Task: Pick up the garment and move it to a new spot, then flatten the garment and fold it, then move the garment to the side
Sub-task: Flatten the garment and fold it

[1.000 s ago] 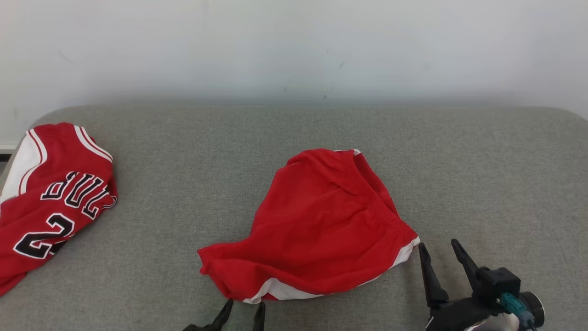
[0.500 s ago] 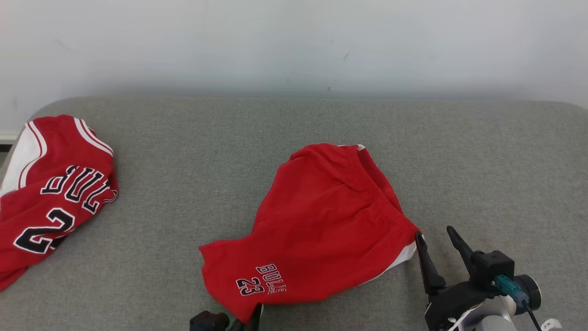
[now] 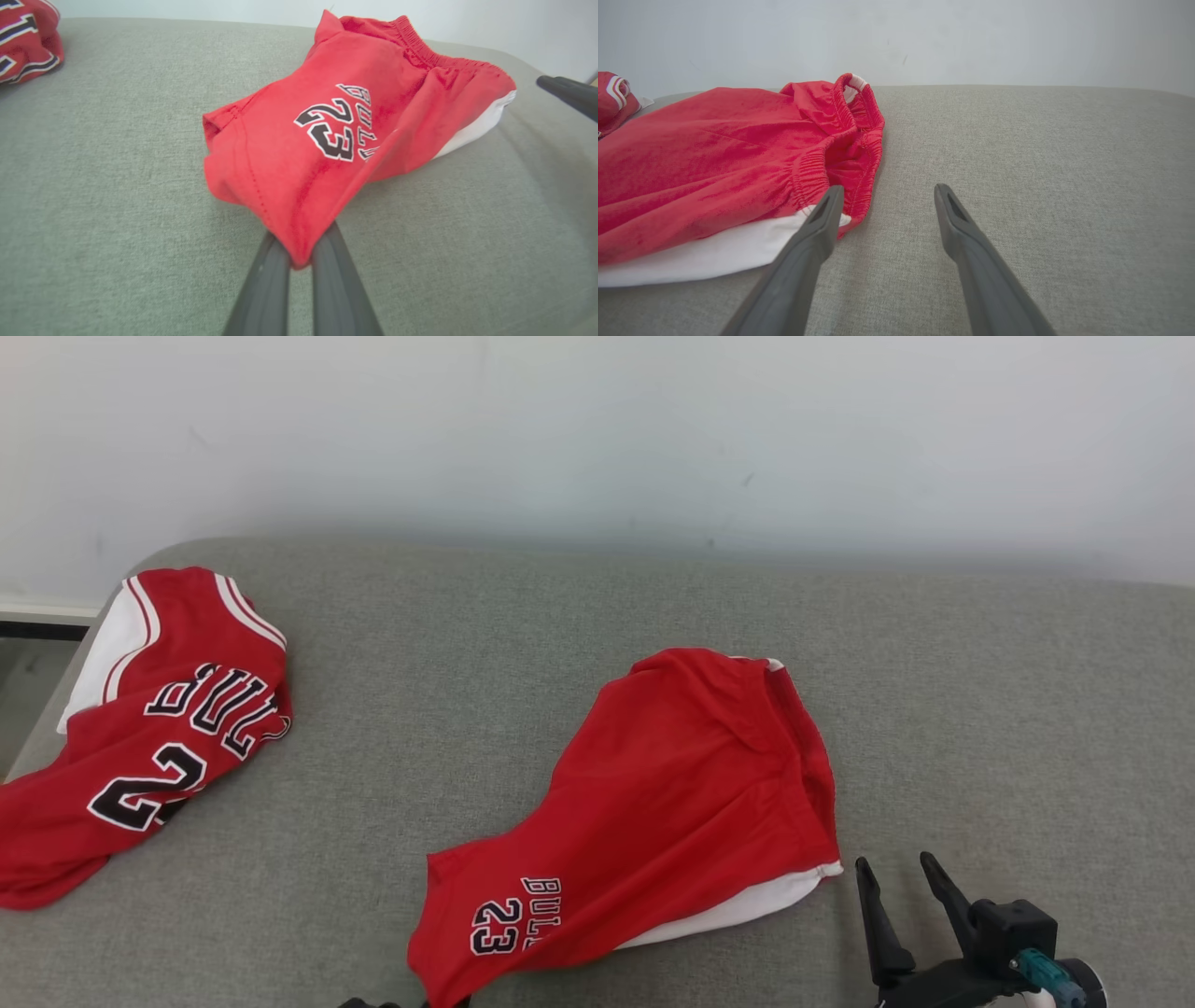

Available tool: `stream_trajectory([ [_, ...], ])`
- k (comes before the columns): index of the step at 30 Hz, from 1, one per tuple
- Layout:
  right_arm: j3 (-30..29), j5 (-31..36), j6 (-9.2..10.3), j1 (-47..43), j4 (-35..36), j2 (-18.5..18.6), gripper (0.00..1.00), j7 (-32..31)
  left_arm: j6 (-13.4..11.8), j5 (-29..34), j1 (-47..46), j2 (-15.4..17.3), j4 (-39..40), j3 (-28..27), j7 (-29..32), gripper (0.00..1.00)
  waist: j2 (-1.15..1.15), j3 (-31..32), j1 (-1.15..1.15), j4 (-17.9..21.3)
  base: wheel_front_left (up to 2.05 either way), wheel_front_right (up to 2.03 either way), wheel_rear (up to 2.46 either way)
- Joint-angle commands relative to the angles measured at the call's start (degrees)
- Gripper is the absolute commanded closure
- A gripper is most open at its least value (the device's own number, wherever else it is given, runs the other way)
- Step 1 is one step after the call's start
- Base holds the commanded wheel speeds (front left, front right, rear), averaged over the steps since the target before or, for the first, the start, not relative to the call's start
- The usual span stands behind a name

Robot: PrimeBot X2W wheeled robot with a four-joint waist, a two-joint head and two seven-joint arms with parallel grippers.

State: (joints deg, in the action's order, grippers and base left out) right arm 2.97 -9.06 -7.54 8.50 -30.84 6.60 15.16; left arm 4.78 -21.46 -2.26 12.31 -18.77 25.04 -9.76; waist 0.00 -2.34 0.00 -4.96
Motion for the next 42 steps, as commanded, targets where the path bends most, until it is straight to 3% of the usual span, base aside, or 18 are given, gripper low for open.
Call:
stream_trajectory([
  [1,-0.1,0.2,0.11,-0.4,-0.1,-0.4,0.00,0.0,-0.5,-0.9,1.8,1.4,3.3,-0.4,2.0,1.00,0.00,0.0,0.00,-0.5,0.00,0.00,0.00],
  [6,0.3,0.3,0.11,-0.4,-0.1,-1.0,0.00,0.0,-0.4,-1.8,4.0,2.5,5.6,0.0,5.3,1.00,0.00,0.1,0.00,-0.1,0.00,0.00,0.00],
  [12,1.3,-0.5,0.11,-0.6,-0.6,-1.0,0.00,0.0,-0.1,-2.1,3.7,1.6,1.2,0.8,4.2,1.00,0.00,0.7,0.00,1.0,0.00,0.00,0.00],
  [13,1.3,-0.5,0.11,-0.7,-0.6,-0.9,0.00,0.0,-0.1,-2.6,3.1,1.1,0.4,0.5,3.2,0.90,0.00,0.7,0.00,1.0,0.00,0.00,0.00],
  [14,1.3,-0.5,0.11,-0.7,-0.5,-0.8,0.00,0.0,-0.1,-2.6,2.7,0.9,-0.8,0.4,2.6,0.58,0.00,0.8,0.00,1.1,0.00,0.00,0.00],
  [15,1.3,-0.6,0.11,-0.7,-0.5,-0.8,0.00,0.0,0.0,-2.4,2.3,0.8,-2.0,0.5,1.9,0.08,0.00,0.8,0.00,1.1,0.00,0.00,0.00],
  [16,1.3,-0.7,0.11,-0.8,-0.5,-0.7,0.00,0.0,0.0,-2.6,2.1,0.5,-3.3,0.4,1.4,0.00,0.00,0.9,0.00,1.1,0.00,0.00,0.00],
  [29,1.2,-0.9,0.11,-2.2,-0.1,-0.6,0.00,0.0,0.6,-4.0,2.6,-1.3,-13.3,1.0,-3.8,0.00,0.00,1.1,0.00,-0.2,0.00,0.00,0.00],
  [42,7.7,-1.8,0.11,1.7,-3.7,1.8,0.00,0.0,1.1,-4.1,0.7,-3.9,-15.2,-0.6,-5.4,0.00,0.00,0.2,0.00,-1.1,0.00,0.00,0.00],
])
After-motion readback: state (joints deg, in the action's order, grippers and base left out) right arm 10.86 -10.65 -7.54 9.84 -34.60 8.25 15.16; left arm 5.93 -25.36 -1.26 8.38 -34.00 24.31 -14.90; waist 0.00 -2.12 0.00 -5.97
